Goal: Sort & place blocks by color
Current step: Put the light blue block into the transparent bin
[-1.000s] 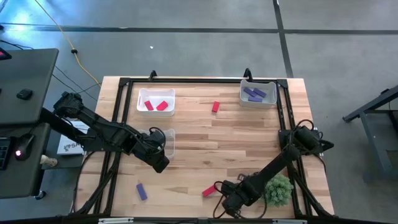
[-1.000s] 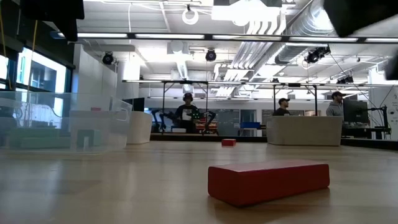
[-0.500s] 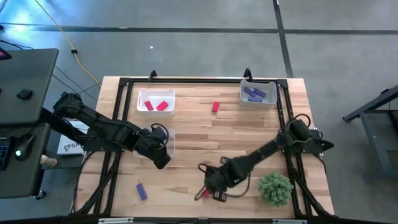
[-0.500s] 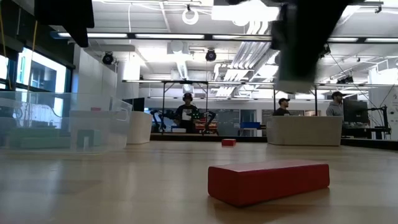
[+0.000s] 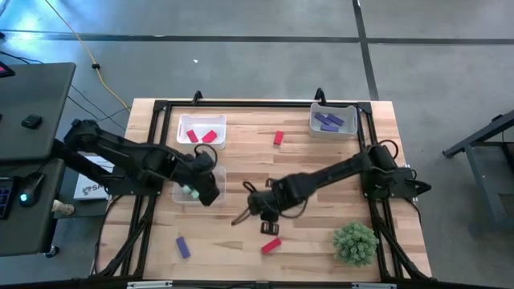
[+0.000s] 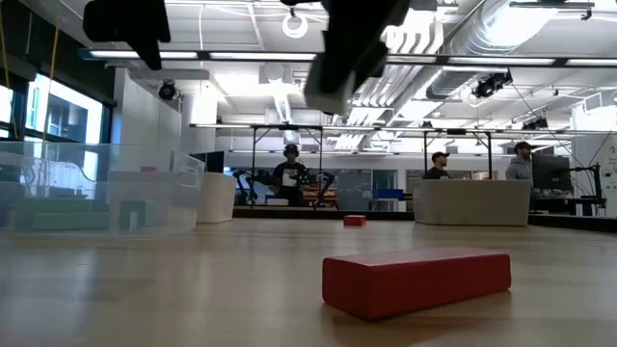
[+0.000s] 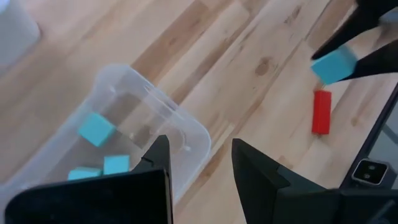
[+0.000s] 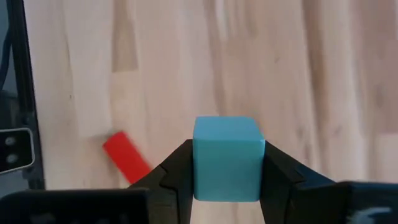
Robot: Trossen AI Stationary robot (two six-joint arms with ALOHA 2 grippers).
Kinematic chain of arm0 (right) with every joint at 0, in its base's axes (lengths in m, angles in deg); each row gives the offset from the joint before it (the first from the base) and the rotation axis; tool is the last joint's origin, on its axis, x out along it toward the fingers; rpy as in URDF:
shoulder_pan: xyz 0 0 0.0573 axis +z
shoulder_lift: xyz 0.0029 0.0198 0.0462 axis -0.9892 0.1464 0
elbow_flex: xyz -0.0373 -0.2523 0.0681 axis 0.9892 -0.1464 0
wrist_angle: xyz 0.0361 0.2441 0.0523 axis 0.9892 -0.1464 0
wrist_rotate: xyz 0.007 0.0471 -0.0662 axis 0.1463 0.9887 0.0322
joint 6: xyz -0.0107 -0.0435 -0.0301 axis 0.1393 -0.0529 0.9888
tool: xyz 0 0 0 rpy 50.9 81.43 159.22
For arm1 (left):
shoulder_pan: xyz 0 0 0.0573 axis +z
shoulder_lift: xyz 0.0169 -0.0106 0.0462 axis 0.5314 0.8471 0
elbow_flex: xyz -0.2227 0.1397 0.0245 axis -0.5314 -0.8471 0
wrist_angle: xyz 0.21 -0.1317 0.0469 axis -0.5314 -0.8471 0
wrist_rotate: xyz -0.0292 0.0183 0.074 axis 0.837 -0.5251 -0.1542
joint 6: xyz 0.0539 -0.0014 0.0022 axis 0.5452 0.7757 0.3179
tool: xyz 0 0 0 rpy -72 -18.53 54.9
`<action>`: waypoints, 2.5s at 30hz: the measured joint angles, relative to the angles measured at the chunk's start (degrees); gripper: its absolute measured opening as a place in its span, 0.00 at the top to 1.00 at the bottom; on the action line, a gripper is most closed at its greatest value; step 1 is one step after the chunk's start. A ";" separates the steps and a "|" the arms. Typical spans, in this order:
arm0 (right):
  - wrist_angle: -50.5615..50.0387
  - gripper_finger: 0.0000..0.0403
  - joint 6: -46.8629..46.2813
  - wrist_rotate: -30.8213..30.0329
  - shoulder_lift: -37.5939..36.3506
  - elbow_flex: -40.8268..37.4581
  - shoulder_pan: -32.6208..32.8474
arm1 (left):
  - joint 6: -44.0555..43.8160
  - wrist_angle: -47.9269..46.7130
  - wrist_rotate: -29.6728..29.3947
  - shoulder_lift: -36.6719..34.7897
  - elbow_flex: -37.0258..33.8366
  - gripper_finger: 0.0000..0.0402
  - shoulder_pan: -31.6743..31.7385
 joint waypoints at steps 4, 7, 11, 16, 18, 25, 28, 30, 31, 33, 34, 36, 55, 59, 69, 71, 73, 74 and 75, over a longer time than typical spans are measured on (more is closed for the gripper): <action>-0.01 0.73 5.19 0.91 -0.02 2.25 -3.33 | 4.09 0.12 -0.39 -2.60 0.00 0.79 3.03; -0.01 0.73 8.81 2.38 -0.04 3.77 -5.98 | 6.99 0.25 -1.35 -4.51 0.00 0.79 5.41; 0.50 0.73 12.99 3.86 -0.04 5.63 -9.48 | 11.42 0.46 -2.25 -6.41 0.00 0.79 8.71; 5.13 0.73 15.40 7.43 -0.04 7.11 -14.15 | 17.75 0.58 -2.38 -8.44 0.02 0.79 13.36; 8.05 0.73 15.37 9.09 -0.04 7.23 -15.86 | 19.60 0.58 -2.40 -9.14 0.02 0.79 15.33; 18.43 0.73 12.52 11.80 -0.04 7.23 -20.11 | 24.73 0.50 -2.38 -11.92 0.03 0.79 22.13; 24.27 0.73 10.60 11.81 0.05 7.23 -20.96 | 25.97 0.45 -2.38 -12.96 0.04 0.79 24.85; 28.64 0.73 9.38 11.77 0.31 7.26 -21.25 | 26.87 0.46 -2.38 -13.67 0.07 0.79 26.61; 30.45 0.73 8.90 11.49 0.61 7.26 -21.29 | 27.28 0.42 -2.41 -13.93 0.06 0.79 27.51; 35.35 0.73 8.21 10.95 1.63 7.32 -21.25 | 28.26 0.39 -2.81 -14.35 0.06 0.79 29.45; 35.93 0.73 7.73 10.93 1.96 7.30 -21.20 | 28.64 0.28 -2.85 -14.59 0.07 0.79 30.47; 39.96 0.73 7.04 10.92 3.23 7.29 -21.01 | 29.23 0.21 -3.21 -14.84 0.07 0.79 32.21; 40.14 0.73 3.62 15.43 13.06 7.23 -19.10 | 28.13 -3.88 3.01 -15.00 0.07 0.79 37.47; 38.95 0.73 3.26 15.87 13.20 7.23 -19.19 | 25.51 -6.60 6.12 -15.00 0.07 0.79 36.01; 33.91 0.73 4.87 12.94 13.25 7.23 -19.21 | 13.53 -18.28 6.69 -16.38 0.07 0.79 25.27; 32.93 0.73 5.08 12.84 13.25 7.23 -19.21 | 10.15 -18.28 6.65 -17.01 0.07 0.79 21.93; 32.95 0.73 5.09 12.40 13.64 7.23 -19.21 | 6.67 -18.37 6.63 -17.48 0.07 0.79 18.41; 33.04 0.73 5.05 12.12 13.94 7.23 -19.21 | 5.07 -18.43 6.61 -17.54 0.07 0.79 16.49; 32.62 0.73 4.83 12.09 14.22 7.17 -19.21 | 3.33 -18.41 6.50 -17.52 0.07 0.79 14.42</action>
